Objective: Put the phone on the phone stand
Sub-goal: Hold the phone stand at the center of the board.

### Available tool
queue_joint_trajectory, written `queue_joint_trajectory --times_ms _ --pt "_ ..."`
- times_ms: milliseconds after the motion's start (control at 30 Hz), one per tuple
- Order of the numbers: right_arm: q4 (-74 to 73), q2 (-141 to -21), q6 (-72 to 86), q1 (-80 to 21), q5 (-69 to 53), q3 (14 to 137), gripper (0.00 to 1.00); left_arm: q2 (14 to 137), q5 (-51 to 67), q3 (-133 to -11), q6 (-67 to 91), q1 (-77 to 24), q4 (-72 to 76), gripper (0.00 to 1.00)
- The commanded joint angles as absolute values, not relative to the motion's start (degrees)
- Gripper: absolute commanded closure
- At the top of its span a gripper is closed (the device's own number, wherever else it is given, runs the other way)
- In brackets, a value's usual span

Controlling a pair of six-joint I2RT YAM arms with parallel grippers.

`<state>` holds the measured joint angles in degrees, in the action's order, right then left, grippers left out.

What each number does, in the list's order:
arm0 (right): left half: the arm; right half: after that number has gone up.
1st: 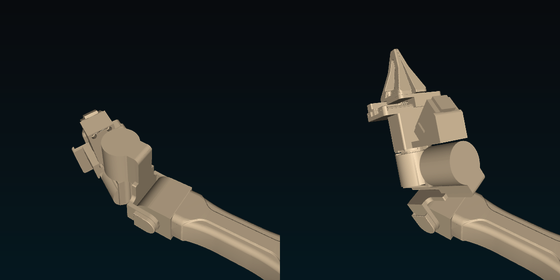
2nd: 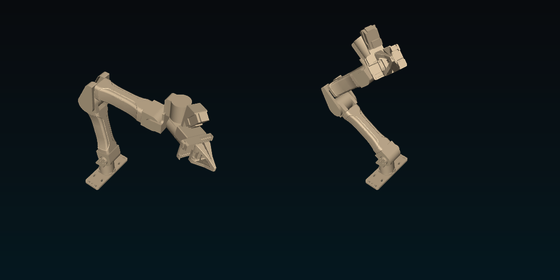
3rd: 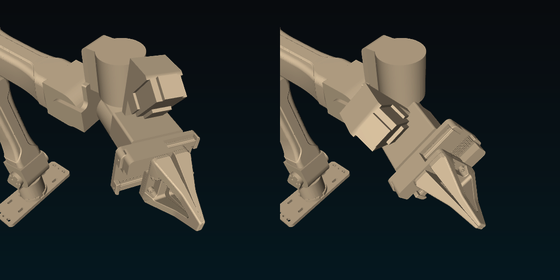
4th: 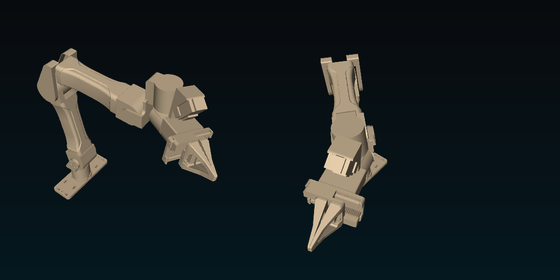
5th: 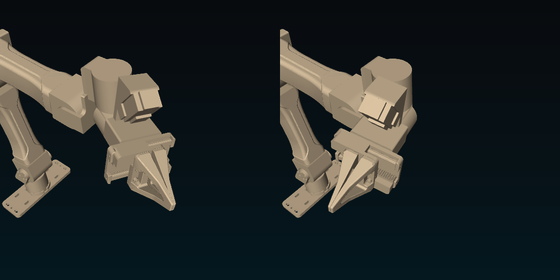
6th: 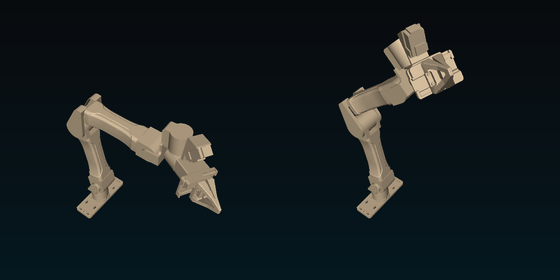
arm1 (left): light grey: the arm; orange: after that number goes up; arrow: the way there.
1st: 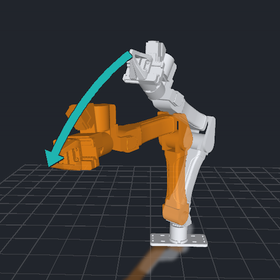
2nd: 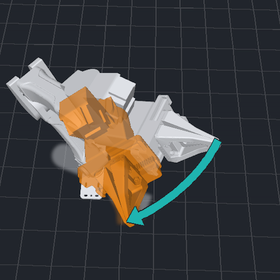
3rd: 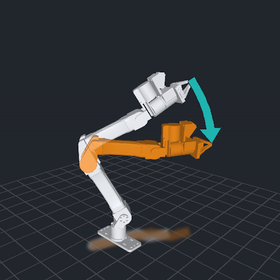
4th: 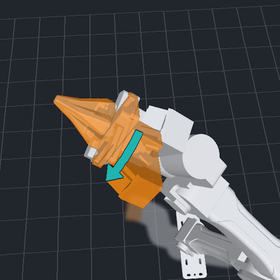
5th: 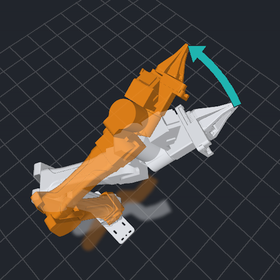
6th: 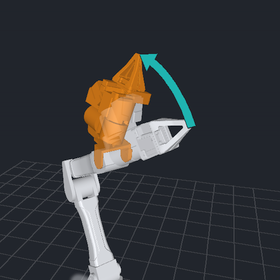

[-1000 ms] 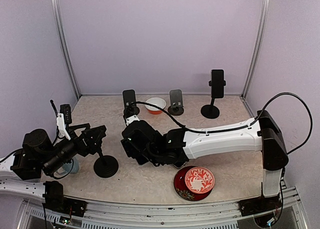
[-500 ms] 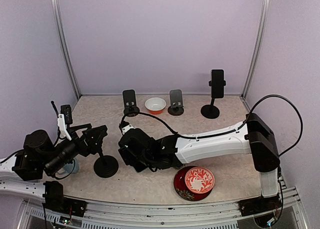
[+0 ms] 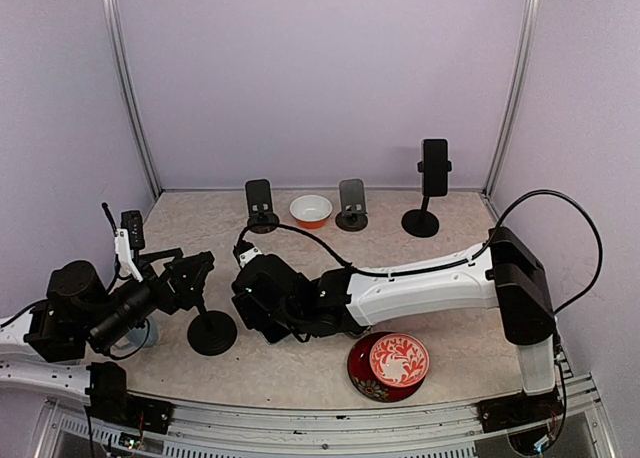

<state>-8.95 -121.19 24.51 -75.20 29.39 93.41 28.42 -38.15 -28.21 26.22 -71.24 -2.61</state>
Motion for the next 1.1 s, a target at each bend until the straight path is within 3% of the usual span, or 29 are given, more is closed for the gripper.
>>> queue_joint_trajectory --times_ms 0,333,633,1067 --pt "-7.3 -119.7 23.7 -74.8 30.7 95.7 0.27 27.3 -38.5 -27.1 25.3 -71.2 -6.0 0.01" --pt "-4.9 -115.2 22.5 -73.8 31.0 92.5 0.31 27.5 -38.3 -27.4 25.0 -71.1 -5.5 0.01" --pt "13.3 -104.4 13.1 -71.4 25.7 79.2 0.4 26.6 -38.3 -28.5 25.3 -71.1 -6.5 0.01" --pt "20.6 -105.2 2.0 -71.3 18.6 87.6 0.42 24.3 -40.7 -34.4 24.9 -71.1 -11.5 0.01"
